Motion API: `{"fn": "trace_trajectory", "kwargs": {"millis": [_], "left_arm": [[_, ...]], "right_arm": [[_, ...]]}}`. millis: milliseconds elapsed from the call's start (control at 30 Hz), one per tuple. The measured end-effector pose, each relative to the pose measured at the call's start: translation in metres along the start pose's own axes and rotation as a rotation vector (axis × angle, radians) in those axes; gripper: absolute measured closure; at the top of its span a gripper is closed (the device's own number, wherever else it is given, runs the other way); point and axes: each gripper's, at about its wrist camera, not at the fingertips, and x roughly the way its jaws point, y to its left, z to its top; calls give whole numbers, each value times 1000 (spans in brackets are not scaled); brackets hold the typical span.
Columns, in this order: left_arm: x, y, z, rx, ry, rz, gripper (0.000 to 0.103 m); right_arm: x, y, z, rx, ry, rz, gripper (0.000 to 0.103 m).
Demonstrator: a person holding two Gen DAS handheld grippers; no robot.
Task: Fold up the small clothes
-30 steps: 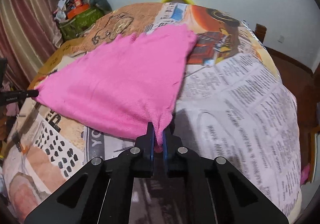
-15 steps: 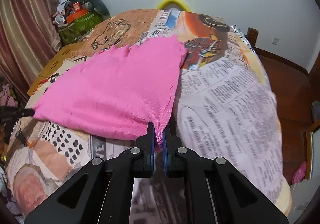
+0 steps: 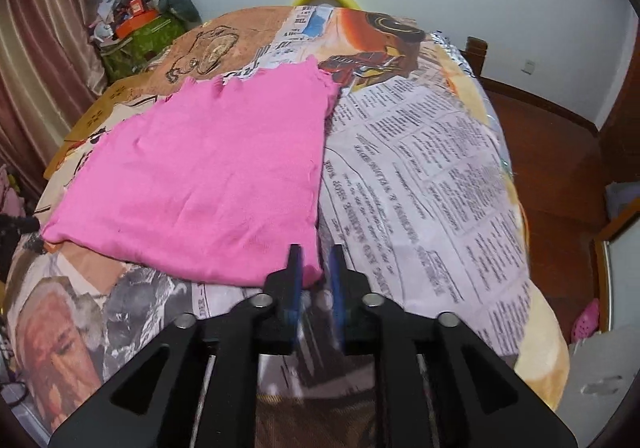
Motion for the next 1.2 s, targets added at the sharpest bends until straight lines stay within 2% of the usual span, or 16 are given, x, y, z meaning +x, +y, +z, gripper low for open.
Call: {"fn": "trace_trajectory", "kwargs": {"millis": [33,67,133,200,500,767,800,867,933,1000,1100,1200], "left_arm": [[-2,5,7,-13,-15,8,65],[-3,9,17,-20,-31,11,61],[-1,14,33,-17,-45,-6,43],[7,18,51,-26,-51,-6,36],[76,31,127,-52,14,18,35],[146,39,151,-126,103,-31,35],[150,39,152,-132,98,-38,37],[154,37,153,-132,79,-78,50],[154,33,155,-122,75,-123,77],[151,28,154,-93,68,-108,87],[145,20,148,-40,58,-60,93],[137,25,136,-42,57,-40,94]], "right_arm": [[-3,0,-1,5,-10,0,67],[-6,0,-2,9,-23,3,64],[-10,1,-2,11,-37,10,63],[-10,2,-4,22,-41,15,63],[8,9,-12,62,-5,42,62],[18,15,-16,70,32,33,62],[19,15,-16,66,36,30,62],[21,17,-16,61,45,28,62],[22,18,-14,55,50,25,62],[23,20,-13,45,51,17,62],[24,23,-12,36,52,21,62],[23,25,-14,27,50,21,62]]}}
